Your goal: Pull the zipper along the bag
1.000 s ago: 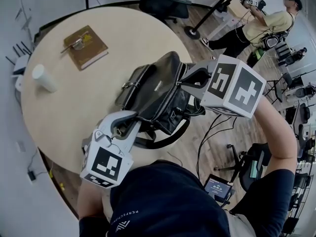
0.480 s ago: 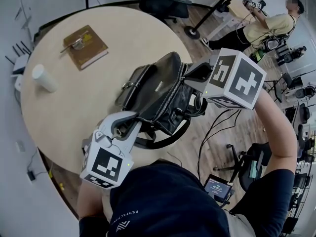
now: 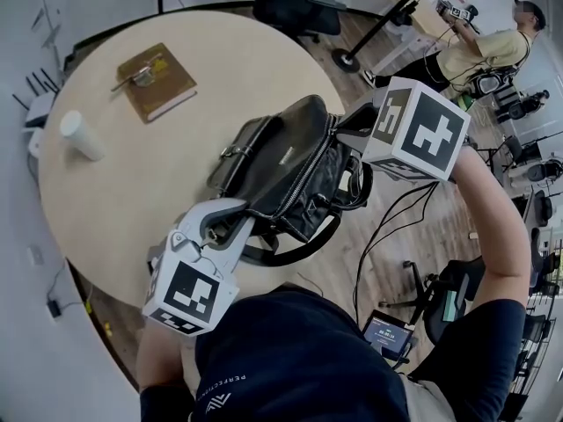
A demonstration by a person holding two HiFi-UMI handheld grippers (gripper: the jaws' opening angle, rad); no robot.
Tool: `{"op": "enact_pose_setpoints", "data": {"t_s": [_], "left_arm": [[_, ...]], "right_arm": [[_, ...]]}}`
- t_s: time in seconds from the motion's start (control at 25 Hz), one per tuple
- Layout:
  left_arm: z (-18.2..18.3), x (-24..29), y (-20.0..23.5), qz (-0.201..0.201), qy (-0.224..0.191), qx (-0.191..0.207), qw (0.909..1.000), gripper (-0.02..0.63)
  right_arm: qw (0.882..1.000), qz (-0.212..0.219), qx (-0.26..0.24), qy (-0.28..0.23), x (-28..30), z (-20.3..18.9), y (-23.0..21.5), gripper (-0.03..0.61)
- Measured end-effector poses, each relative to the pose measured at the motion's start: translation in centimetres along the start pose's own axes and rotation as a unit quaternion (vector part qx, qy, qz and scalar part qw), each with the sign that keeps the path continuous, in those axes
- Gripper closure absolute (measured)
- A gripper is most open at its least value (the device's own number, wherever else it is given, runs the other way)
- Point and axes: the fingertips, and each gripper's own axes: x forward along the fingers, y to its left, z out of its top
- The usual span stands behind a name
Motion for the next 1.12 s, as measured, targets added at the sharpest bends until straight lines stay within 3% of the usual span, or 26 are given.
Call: {"op": "enact_pose_setpoints", "data": {"t_s": [1.12], "left_arm": [[-0.3,0.1,-0.1,-0.007,-0.001,-0.025,0.9997,0.568]], "right_arm": [[0.999,-0.032,-0.008,0.005,1.5,-1.4,-3.0,0.563]]}}
